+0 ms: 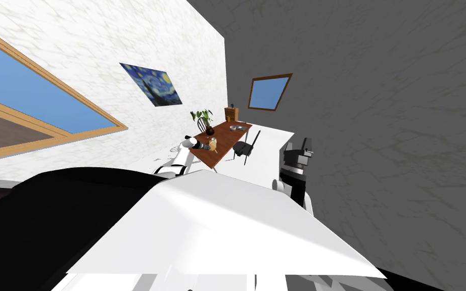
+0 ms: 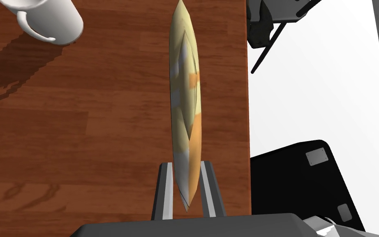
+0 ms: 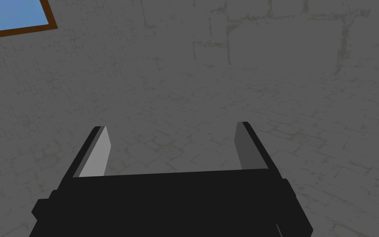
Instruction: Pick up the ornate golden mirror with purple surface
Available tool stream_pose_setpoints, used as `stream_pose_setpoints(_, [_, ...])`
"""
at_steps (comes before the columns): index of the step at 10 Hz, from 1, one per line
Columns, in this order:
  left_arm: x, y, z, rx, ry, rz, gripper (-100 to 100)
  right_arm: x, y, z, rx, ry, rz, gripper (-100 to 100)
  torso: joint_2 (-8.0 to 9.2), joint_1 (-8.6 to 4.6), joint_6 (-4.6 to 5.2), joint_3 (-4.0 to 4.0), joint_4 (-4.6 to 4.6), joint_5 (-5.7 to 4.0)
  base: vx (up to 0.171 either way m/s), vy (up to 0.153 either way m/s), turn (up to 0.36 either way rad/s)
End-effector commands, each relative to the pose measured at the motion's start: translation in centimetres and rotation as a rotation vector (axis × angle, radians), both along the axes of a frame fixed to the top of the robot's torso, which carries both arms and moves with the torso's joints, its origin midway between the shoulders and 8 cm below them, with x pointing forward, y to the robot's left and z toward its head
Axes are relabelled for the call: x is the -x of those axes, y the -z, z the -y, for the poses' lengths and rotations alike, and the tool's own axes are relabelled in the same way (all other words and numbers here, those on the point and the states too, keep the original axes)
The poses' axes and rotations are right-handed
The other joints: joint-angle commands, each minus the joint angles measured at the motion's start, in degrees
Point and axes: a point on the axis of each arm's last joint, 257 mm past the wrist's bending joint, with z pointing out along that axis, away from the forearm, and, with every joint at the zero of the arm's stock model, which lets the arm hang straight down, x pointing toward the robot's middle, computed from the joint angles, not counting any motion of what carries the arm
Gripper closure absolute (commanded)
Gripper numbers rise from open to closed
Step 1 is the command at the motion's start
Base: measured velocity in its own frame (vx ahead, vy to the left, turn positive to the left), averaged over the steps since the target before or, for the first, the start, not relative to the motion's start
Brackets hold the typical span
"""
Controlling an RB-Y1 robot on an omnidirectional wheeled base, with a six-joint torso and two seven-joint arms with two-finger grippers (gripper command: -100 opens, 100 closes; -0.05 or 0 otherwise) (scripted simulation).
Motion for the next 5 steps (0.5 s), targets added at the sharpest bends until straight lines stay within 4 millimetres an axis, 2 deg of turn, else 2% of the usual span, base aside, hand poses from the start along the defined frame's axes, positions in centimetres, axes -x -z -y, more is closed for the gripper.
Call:
stream_pose_setpoints(1, [1.6,0.3,-0.5,-0.001,-0.011,-0.013,100,0.0,0.0,0.0,0.000,0.000,0.000,0,0.00,0.00,0.00,0.00,0.00,0.00,0.062,-0.003,-0.093])
stream_pose_setpoints(2, [2.3,0.4,-0.6,-0.013,-0.007,-0.013,100,0.0,0.0,0.0,0.000,0.000,0.000,0,-0.03,0.03,-0.02,-0.03,-0.04,0.03,0.033,0.005,0.003])
stream_pose_setpoints(3, [1.8,-0.4,-0.4,-0.023,0.005,0.008,100,0.0,0.0,0.0,0.000,0.000,0.000,0,0.03,0.06,-0.06,-0.01,-0.03,0.03,0.004,0.002,0.027])
stream_pose_setpoints(4, [3.7,-0.3,-1.3,0.002,-0.032,-0.021,100,0.0,0.0,0.0,0.000,0.000,0.000,0,0.11,0.04,-0.02,0.06,0.03,0.00,0.045,-0.005,-0.136])
stream_pose_setpoints(5, [4.3,-0.2,-1.4,-0.009,-0.027,-0.022,100,0.0,0.0,0.0,0.000,0.000,0.000,0,0.04,0.01,0.03,0.02,0.01,0.02,0.059,0.002,-0.087])
